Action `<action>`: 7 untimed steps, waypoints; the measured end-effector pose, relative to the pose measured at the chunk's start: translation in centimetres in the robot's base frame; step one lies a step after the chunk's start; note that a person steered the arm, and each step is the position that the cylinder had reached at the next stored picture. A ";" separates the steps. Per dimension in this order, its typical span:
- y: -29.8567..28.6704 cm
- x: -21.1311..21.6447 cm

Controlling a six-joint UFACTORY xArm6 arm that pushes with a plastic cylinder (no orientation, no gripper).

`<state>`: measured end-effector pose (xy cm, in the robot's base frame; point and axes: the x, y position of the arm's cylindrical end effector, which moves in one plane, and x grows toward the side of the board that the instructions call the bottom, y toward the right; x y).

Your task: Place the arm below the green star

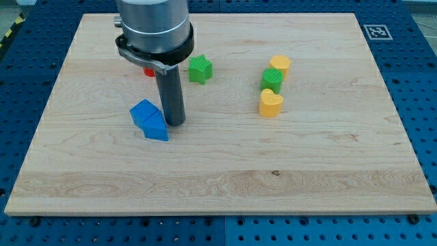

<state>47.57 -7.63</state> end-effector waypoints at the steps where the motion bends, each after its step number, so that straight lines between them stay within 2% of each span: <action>1: 0.0 -0.1; 4: 0.6 -4.2; 7: 2.1 -5.1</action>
<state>42.42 -5.52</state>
